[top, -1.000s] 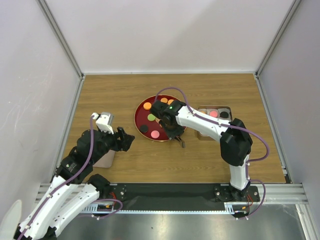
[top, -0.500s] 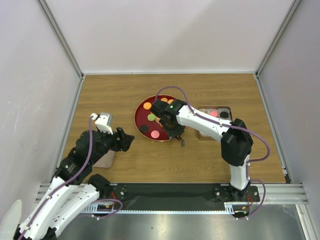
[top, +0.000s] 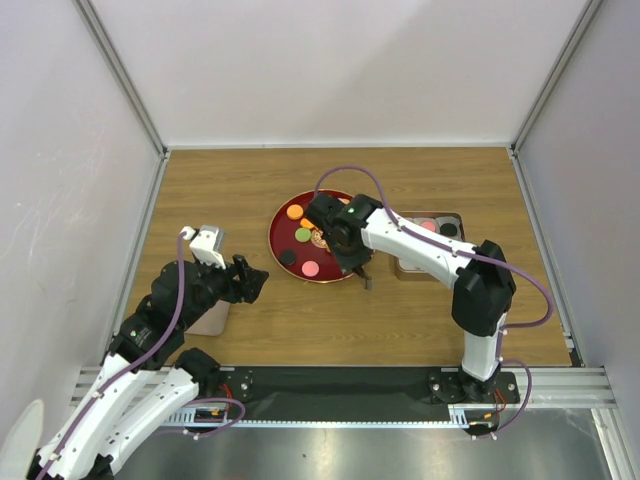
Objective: Pack the cookies
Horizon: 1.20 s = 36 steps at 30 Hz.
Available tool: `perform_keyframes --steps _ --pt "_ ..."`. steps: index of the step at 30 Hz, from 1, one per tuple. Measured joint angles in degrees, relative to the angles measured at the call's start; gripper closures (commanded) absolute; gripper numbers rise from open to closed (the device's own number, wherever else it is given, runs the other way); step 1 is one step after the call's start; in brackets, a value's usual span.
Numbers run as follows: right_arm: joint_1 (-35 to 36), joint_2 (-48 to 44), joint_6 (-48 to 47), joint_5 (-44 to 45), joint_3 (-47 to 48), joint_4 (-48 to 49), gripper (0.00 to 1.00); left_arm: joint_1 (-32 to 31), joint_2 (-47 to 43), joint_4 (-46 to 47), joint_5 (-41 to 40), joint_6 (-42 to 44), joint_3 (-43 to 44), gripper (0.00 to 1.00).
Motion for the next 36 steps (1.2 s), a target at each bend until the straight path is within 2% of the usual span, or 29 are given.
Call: perform_keyframes --steps 6,9,15,18,36 --pt "-0.26 -1.25 0.13 0.22 0.00 0.15 0.69 0.00 0.02 0.00 0.00 0.00 0.00 0.24" --pt "-0.35 -1.31 0.15 0.24 0.00 0.17 0.66 0.00 0.02 0.00 0.00 0.00 0.00 0.24" --pt "-0.35 -1.31 0.11 0.44 -0.02 0.17 0.51 0.00 0.02 0.00 -0.02 0.00 0.00 0.24" --pt "-0.35 -1.31 0.07 0.48 -0.15 0.17 0.49 0.00 0.02 0.00 0.00 0.00 0.00 0.24" --pt "-0.98 0.79 -1.40 -0.72 -1.07 1.77 0.48 0.00 0.02 0.00 -0.11 0.00 0.00 0.24"
